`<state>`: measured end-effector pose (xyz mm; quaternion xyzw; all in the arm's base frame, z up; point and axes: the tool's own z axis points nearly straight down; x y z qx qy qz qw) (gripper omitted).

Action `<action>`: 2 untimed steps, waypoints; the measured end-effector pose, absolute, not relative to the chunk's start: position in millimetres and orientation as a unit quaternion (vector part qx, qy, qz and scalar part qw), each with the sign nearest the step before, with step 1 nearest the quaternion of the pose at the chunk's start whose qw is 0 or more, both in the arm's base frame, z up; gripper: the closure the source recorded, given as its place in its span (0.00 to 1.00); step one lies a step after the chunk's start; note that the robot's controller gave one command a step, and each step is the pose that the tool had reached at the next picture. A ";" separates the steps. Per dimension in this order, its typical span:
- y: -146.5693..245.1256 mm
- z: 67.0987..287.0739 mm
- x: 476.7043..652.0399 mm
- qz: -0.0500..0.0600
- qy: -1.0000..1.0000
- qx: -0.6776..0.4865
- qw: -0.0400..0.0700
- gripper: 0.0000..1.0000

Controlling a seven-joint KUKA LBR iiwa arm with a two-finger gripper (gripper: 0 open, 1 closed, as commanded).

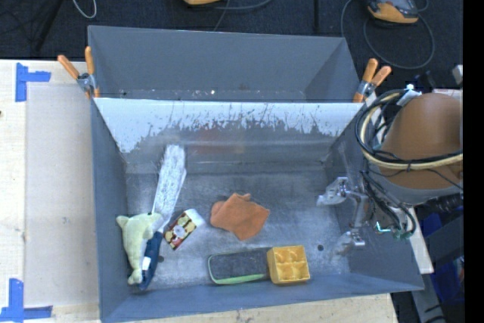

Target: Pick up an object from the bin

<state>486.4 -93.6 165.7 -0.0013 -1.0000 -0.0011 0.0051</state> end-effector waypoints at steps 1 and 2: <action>-93.5 169.3 488.3 0.000 -1.000 0.000 0.001 0.00; -43.6 76.5 487.1 0.002 -0.962 0.271 -0.006 1.00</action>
Offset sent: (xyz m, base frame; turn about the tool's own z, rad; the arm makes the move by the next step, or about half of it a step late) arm -0.0044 0.0494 -0.0957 -0.5516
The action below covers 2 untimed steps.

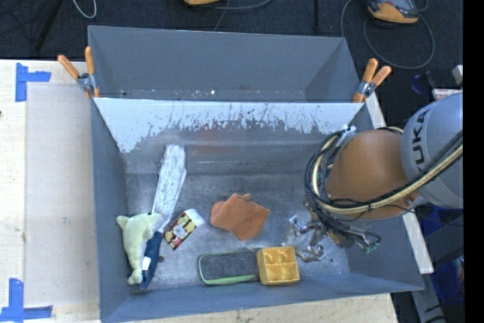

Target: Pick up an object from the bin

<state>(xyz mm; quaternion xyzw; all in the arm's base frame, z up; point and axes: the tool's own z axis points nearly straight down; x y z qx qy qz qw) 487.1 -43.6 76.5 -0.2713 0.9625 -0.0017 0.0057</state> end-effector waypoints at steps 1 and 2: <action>-43.5 76.5 487.1 -0.002 0.962 -0.272 0.006 1.00; -42.9 76.3 491.0 0.000 0.965 -0.261 0.000 1.00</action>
Offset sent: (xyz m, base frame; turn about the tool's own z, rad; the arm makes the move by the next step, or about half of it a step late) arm 0.0093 0.0028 -0.0040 0.0449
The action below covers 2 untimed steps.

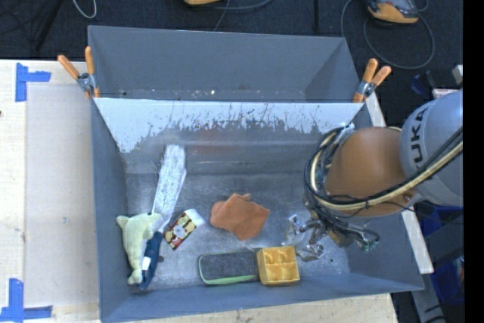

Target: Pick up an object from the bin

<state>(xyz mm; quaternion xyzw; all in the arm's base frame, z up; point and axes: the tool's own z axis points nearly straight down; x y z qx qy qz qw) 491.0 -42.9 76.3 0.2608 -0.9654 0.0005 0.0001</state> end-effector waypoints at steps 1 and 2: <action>-28.3 75.8 501.9 0.004 -0.980 0.198 0.006 1.00; -25.6 77.4 491.7 0.004 -0.991 0.136 -0.008 1.00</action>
Offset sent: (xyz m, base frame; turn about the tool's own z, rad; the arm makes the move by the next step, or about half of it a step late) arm -0.0164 0.0169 -0.0063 0.2898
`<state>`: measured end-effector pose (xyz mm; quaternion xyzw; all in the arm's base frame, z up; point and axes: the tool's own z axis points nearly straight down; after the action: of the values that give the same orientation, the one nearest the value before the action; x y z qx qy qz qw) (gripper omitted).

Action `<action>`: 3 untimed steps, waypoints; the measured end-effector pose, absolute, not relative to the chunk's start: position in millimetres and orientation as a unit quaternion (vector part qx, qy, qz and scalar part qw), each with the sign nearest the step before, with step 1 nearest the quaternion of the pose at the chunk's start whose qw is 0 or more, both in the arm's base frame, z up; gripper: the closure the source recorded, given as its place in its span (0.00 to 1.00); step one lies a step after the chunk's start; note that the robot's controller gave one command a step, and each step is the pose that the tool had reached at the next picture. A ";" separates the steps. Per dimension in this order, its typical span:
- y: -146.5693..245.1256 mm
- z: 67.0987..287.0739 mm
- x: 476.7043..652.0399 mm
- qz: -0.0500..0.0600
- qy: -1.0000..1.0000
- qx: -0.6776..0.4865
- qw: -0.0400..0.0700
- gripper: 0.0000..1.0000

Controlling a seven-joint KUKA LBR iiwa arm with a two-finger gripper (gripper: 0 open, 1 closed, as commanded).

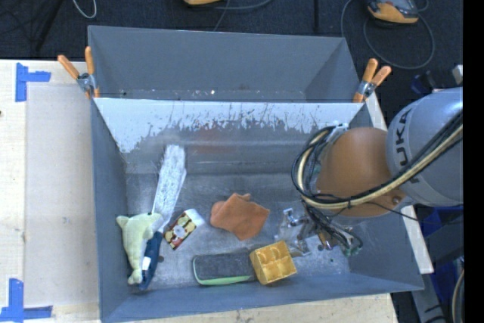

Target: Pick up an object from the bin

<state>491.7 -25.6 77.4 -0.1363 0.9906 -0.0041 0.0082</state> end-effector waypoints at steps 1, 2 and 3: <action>-24.2 113.0 475.7 0.001 0.997 -0.078 -0.004 1.00; -26.8 139.1 491.9 0.000 0.999 -0.051 0.005 1.00; -17.1 160.9 491.9 0.001 1.000 -0.014 -0.006 1.00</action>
Offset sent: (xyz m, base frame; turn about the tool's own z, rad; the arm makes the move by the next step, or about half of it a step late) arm 0.0245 -0.0063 -0.0074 0.2170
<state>491.9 -17.1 160.9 -0.0145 0.9999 0.0007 -0.0058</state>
